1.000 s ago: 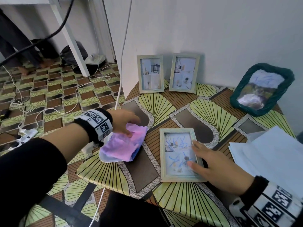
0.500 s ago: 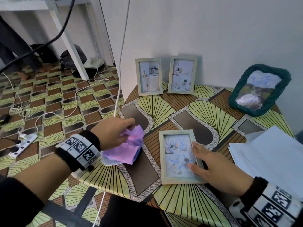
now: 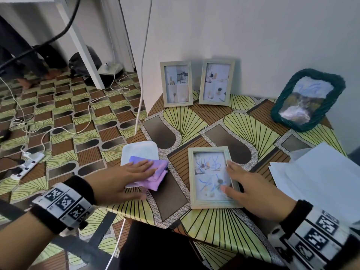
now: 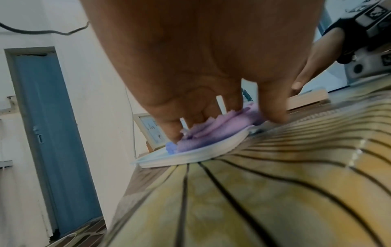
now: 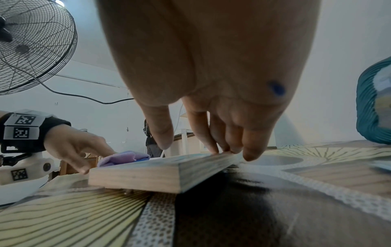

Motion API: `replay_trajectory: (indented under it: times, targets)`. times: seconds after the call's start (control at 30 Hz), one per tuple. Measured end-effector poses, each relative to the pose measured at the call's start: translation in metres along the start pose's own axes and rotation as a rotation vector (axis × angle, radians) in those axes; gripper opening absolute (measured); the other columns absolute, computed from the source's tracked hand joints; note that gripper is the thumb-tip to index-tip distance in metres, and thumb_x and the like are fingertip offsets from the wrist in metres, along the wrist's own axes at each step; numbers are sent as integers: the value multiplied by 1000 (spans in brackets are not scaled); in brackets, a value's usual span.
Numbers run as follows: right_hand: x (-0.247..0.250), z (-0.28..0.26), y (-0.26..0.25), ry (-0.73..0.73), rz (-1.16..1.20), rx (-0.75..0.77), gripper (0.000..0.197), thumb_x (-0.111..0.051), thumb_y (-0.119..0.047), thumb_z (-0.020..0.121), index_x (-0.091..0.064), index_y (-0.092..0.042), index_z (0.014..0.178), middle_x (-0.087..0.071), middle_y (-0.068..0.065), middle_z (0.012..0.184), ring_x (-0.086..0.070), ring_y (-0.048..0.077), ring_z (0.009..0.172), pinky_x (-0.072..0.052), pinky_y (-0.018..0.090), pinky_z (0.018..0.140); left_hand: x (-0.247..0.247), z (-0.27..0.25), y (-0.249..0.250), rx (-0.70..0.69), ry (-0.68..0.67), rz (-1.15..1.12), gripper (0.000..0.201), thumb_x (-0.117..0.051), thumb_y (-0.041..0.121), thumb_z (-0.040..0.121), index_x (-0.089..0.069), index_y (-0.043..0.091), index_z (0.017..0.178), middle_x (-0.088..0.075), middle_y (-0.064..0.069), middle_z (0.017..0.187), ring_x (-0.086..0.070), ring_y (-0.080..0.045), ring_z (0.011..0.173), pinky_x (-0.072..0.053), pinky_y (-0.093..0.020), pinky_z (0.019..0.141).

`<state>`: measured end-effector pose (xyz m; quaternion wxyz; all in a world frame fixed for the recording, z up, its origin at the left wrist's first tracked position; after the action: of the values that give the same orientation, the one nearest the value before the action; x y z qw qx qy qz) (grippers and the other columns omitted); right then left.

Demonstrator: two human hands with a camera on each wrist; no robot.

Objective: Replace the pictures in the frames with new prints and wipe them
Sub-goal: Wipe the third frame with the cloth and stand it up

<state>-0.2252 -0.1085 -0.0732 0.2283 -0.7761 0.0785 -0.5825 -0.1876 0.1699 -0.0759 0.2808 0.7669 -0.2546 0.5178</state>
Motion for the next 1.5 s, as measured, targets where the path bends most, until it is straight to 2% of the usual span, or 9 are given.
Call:
replay_trajectory:
  times: [0.3,0.4,0.53,0.67,0.9,1.03,1.23,1.33,1.5]
  targets:
    - [4,-1,0,-8,113,-10,69,-51,-49,96,-27,-20,154,-8,-12,162,-8,-3,146,-10,17,117,26,0,-3,22,249,-148,41,-56,19,98,-55,24,139,-43,13,148,-38,-1,138,-34,-24,114]
    - [3,0,4,-9,139,-12,70,-51,-51,95,-27,-21,154,-9,-15,161,-8,-8,142,-9,16,116,44,-4,0,62,398,-147,32,-59,14,96,-66,23,127,-68,7,124,-65,-14,110,-49,-26,89]
    - [5,1,6,10,179,-21,70,-51,-55,93,-33,-24,153,-15,-16,160,-14,-2,146,-18,24,120,81,-3,24,49,617,-179,25,-60,16,95,-71,22,116,-74,7,99,-63,-12,82,-41,-13,73]
    - [20,-2,11,111,315,-64,48,-52,-42,97,-50,-19,139,-50,-20,141,-41,4,138,-36,17,106,113,24,65,-35,692,-254,29,-63,21,94,-70,25,122,-77,5,91,-67,-14,72,-49,-26,66]
    - [50,-30,31,351,496,-207,48,-44,-25,103,-37,-21,150,-36,-13,154,-29,-5,136,-19,12,106,75,111,133,-194,292,62,38,-45,24,101,-54,32,137,-63,3,133,-62,-22,115,-50,-39,94]
    - [50,-42,35,341,563,-229,47,-44,-28,103,-39,-24,150,-37,-16,152,-30,-7,133,-19,13,106,9,116,147,-284,-78,225,55,-32,29,105,-12,21,156,-11,-1,163,-8,-17,151,-15,-39,123]
    - [55,-38,21,369,518,-128,43,-49,-26,101,-48,-23,144,-50,-22,142,-41,-9,129,-27,8,103,13,97,149,-315,-29,157,61,-22,46,105,-3,20,157,3,3,164,7,-7,150,-2,-29,124]
    - [66,-28,1,412,471,23,37,-53,-24,100,-57,-22,137,-55,-39,122,-48,-20,115,-36,4,97,43,85,138,-256,182,-37,59,-30,52,101,-23,28,155,-19,10,161,-21,-5,147,-21,-29,121]
    - [51,5,-36,218,149,179,58,-53,-38,98,-34,-26,152,-32,-9,158,-24,2,145,-19,25,120,91,40,88,-70,731,-277,42,-50,46,94,-64,25,128,-64,13,124,-61,-6,111,-47,-18,89]
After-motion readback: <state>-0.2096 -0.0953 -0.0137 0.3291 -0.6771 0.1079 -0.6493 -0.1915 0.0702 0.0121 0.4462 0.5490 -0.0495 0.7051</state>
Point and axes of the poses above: each hand's wrist, its own z-axis towards the middle knuckle, its own x-axis out of the back of the hand, y = z × x, the point moved 10 cm from there along z, towards the middle knuckle
